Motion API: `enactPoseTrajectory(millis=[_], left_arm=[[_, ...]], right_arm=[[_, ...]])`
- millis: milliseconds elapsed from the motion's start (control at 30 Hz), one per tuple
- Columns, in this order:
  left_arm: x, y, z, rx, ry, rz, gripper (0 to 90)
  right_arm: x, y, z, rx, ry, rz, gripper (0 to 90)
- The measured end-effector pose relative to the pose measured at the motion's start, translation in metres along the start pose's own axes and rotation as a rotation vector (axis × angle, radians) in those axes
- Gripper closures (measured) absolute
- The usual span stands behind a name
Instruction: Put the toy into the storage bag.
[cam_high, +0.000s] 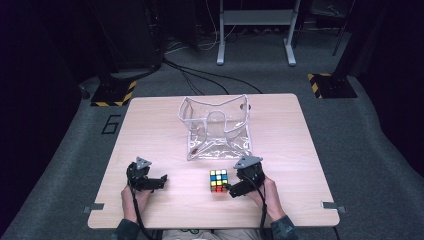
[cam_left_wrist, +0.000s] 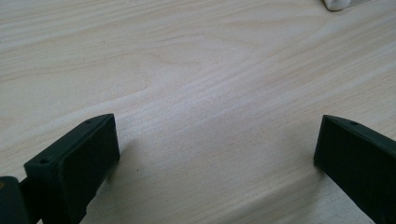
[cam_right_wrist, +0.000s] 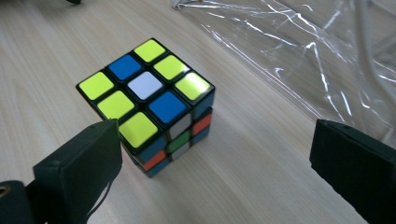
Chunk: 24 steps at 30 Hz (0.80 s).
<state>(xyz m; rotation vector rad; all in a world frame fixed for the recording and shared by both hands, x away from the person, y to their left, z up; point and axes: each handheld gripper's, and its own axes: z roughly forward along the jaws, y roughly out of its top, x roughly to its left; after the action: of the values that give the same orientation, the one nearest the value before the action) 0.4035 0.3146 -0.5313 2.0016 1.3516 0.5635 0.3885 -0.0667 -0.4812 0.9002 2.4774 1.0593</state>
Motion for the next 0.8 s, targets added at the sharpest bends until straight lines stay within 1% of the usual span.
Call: enactPoseTrajectory(millis=[33,67,133,267,300,333,400,433,500,533,600,667,700,733,767,800], left_arm=[[0.0,0.0,0.0,0.0,0.0,0.0,0.0],[0.0,0.0,0.0,0.0,-0.001,0.0,0.0],[0.0,0.0,0.0,-0.002,0.0,0.002,0.0],[0.0,0.0,0.0,0.003,0.002,-0.004,0.0],[0.0,0.0,0.0,0.004,0.002,-0.004,0.0],[0.0,0.0,0.0,0.003,0.002,-0.005,0.0],[0.0,0.0,0.0,0.003,0.002,-0.005,0.0],[0.0,0.0,0.0,0.003,0.003,-0.006,0.0],[0.0,0.0,0.0,0.0,0.011,-0.008,0.0],[0.0,0.001,0.001,-0.002,0.009,-0.01,0.0],[0.0,0.001,0.001,-0.003,0.012,-0.013,0.0],[0.0,0.001,0.001,-0.003,0.012,-0.014,0.0],[0.0,0.001,0.001,-0.003,0.014,-0.015,0.0],[0.0,0.001,0.001,-0.003,0.012,-0.015,0.0],[0.0,0.001,0.001,-0.003,0.013,-0.015,0.0],[0.0,0.001,0.001,-0.003,0.012,-0.015,0.0]], right_arm=[[0.002,0.001,0.002,0.002,0.007,0.002,1.2],[0.002,0.002,0.004,0.001,0.014,-0.017,0.9],[0.006,0.004,0.008,0.009,0.023,-0.025,0.4],[0.006,0.008,0.016,0.019,0.081,-0.049,0.0],[0.007,0.009,0.018,0.031,0.095,-0.032,0.0],[0.005,0.01,0.02,0.022,0.109,-0.051,0.0],[0.005,0.011,0.024,0.026,0.133,-0.051,0.0],[0.004,0.012,0.026,0.025,0.146,-0.066,0.0],[0.003,0.014,0.03,0.028,0.168,-0.075,0.0],[0.004,0.014,0.032,0.033,0.173,-0.071,0.0],[0.005,0.015,0.035,0.033,0.18,-0.087,0.0],[0.008,0.015,0.039,0.049,0.183,-0.099,0.0],[0.01,0.015,0.04,0.062,0.19,-0.094,0.0],[0.01,0.015,0.042,0.059,0.19,-0.099,0.0],[0.01,0.015,0.044,0.068,0.19,-0.109,0.0],[0.011,0.015,0.044,0.068,0.194,-0.105,0.0]])
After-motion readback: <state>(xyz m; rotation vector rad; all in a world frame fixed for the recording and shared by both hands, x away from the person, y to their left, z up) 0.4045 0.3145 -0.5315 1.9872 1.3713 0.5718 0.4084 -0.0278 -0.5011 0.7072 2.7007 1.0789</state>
